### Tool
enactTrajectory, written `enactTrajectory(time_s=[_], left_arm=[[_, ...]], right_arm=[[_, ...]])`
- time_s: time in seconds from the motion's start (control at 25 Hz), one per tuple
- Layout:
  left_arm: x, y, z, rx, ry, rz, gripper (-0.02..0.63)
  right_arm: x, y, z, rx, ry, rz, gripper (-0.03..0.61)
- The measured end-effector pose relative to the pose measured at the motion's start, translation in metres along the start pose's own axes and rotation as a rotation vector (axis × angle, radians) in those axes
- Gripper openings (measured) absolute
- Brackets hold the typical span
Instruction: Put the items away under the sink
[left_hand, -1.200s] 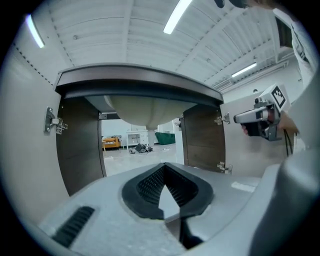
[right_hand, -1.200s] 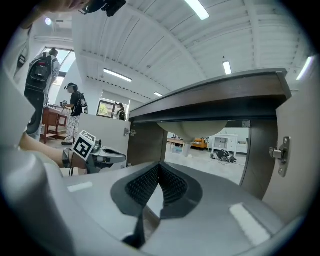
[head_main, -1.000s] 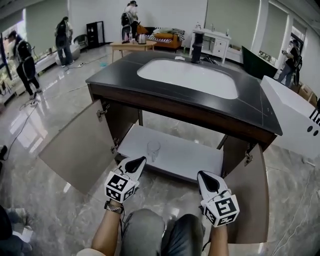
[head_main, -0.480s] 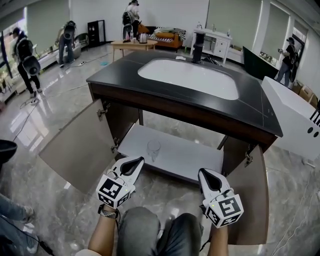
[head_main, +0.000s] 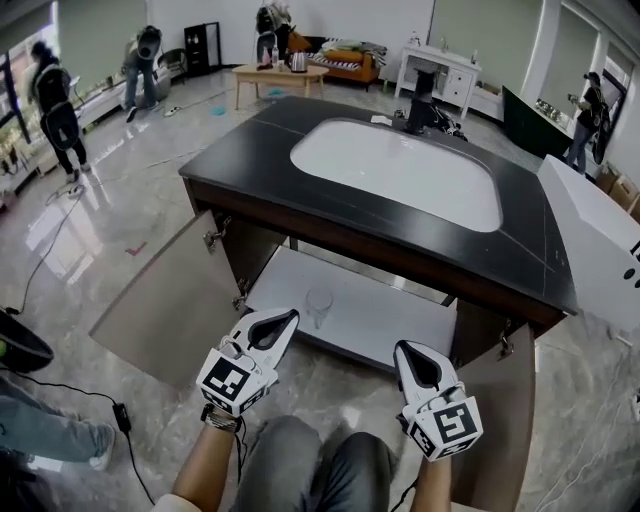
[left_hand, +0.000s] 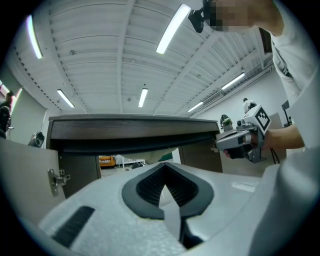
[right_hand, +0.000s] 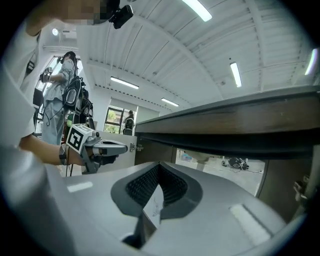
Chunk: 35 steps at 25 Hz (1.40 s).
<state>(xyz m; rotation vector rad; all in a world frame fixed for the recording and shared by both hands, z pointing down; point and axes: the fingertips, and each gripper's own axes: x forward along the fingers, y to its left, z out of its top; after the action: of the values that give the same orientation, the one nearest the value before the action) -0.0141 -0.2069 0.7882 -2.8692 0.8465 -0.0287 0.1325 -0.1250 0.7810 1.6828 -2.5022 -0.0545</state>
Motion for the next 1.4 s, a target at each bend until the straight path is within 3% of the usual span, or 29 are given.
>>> enactTrajectory(time_s=[0.12, 0.36, 0.56, 0.92, 1.12, 1.4], left_arm=[[-0.005, 0.011, 0.059, -0.006, 0.015, 0.011, 0.006], [0.005, 0.038, 0.183, 0.008, 0.082, 0.011, 0.006], [0.006, 0.059, 0.283, 0.002, 0.087, 0.053, 0.006], [-0.014, 0.047, 0.464, 0.024, 0.077, 0.069, 0.006], [-0.037, 0.029, 0.538, 0.047, 0.061, 0.076, 0.006], [-0.069, -0.001, 0.590, 0.047, 0.051, 0.096, 0.006]], right_arm=[[0.004, -0.002, 0.060, 0.012, 0.010, 0.020, 0.008], [-0.003, -0.036, 0.205, 0.022, -0.003, -0.058, 0.008], [-0.016, -0.056, 0.306, -0.005, 0.016, -0.076, 0.008], [-0.076, -0.048, 0.479, 0.005, 0.004, -0.060, 0.008], [-0.119, -0.046, 0.546, -0.038, -0.010, -0.100, 0.008], [-0.172, -0.028, 0.591, -0.031, -0.059, -0.095, 0.008]])
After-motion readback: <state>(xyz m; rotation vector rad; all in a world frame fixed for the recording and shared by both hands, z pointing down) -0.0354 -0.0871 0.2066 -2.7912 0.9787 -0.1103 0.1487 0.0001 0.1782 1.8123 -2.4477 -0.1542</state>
